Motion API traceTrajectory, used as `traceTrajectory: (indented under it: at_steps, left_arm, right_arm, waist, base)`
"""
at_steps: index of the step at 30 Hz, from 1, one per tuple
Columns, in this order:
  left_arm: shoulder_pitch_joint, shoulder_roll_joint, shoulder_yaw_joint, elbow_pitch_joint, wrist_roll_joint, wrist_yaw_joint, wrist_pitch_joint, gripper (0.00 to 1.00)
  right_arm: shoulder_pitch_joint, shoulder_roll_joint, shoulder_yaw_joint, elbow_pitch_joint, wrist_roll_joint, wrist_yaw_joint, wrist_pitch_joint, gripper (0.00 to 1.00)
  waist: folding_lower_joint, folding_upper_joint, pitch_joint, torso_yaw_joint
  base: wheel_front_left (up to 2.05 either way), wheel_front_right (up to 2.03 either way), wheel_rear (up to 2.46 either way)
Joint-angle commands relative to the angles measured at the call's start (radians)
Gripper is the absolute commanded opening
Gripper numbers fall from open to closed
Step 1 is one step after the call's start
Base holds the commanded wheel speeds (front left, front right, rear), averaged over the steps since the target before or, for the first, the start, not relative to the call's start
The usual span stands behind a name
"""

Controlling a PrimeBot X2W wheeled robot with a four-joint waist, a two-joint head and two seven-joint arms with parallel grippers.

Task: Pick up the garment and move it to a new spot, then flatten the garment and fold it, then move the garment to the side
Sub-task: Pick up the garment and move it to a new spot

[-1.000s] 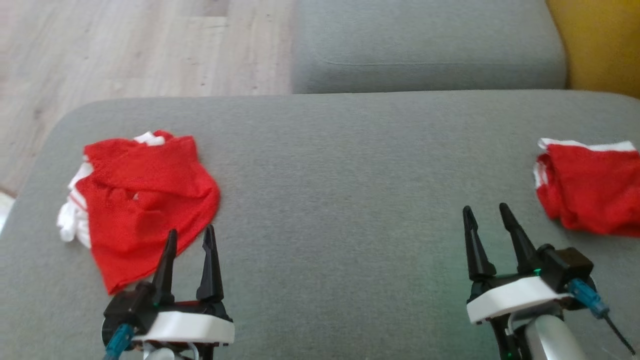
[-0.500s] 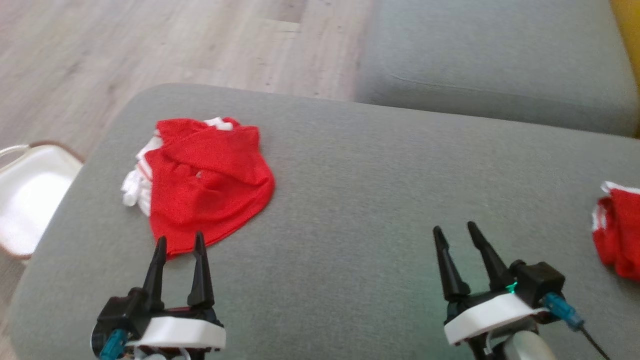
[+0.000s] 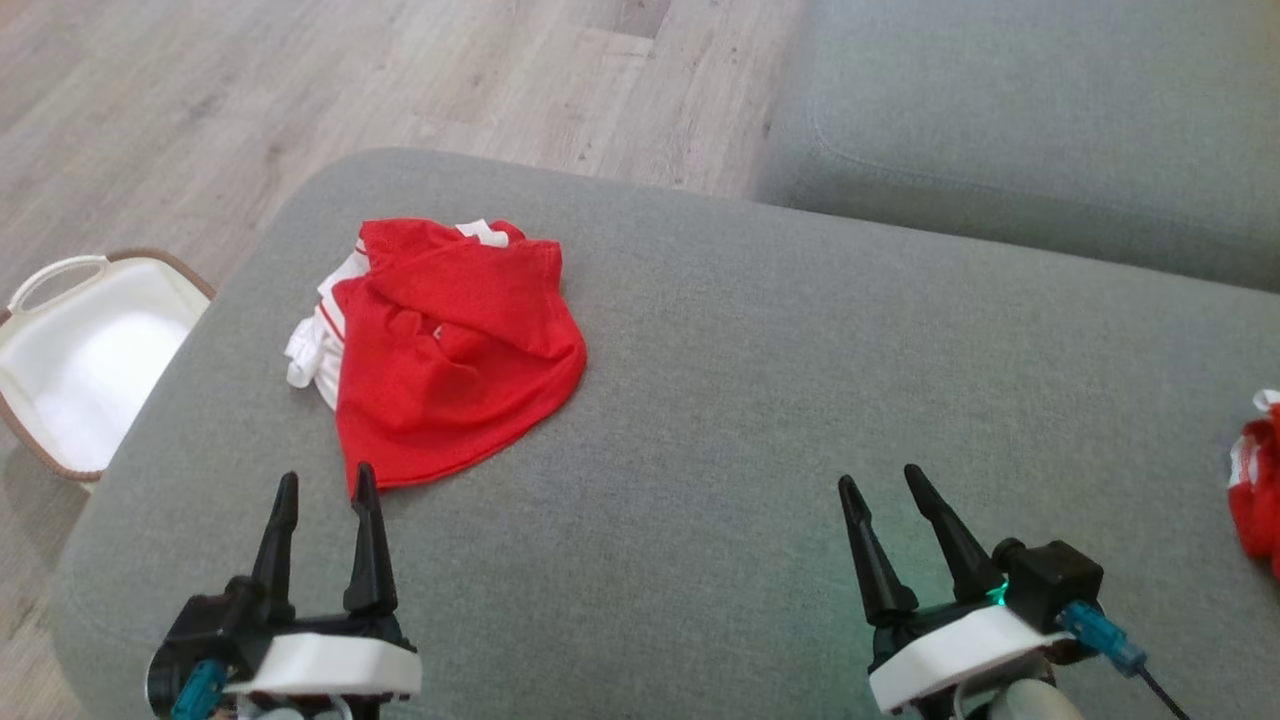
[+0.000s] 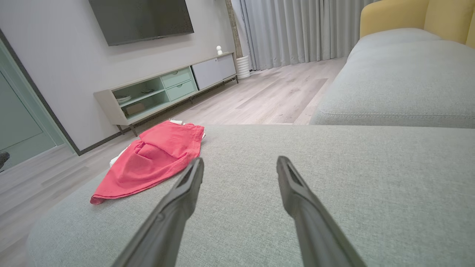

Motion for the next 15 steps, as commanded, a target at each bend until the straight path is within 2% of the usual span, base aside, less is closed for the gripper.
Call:
traceTrajectory:
  at_steps: [1,10,15]
  left_arm:
    - [-0.054,0.009,0.038,-0.032,0.017,-0.008,-0.01,1.0]
    - [-0.223,0.082,0.061,0.018,0.034,-0.028,-0.003,1.0]
    - [-0.434,0.192,0.043,0.137,0.045,-0.041,0.115,1.0]
  right_arm:
    - [-0.034,0.0,0.016,-0.034,0.007,-0.001,-0.011,1.0]
    - [-0.082,0.0,-0.039,-0.064,-0.039,-0.001,-0.011,1.0]
    - [-0.126,0.0,-0.09,-0.097,-0.081,-0.001,-0.011,1.0]
  waist:
    - [0.0,0.0,0.018,-0.01]
    - [0.0,0.0,0.131,-0.056]
    - [0.0,0.0,0.229,-0.098]
  base:
    - [0.0,0.0,0.0]
    - [0.0,0.0,0.0]
    - [0.0,0.0,0.0]
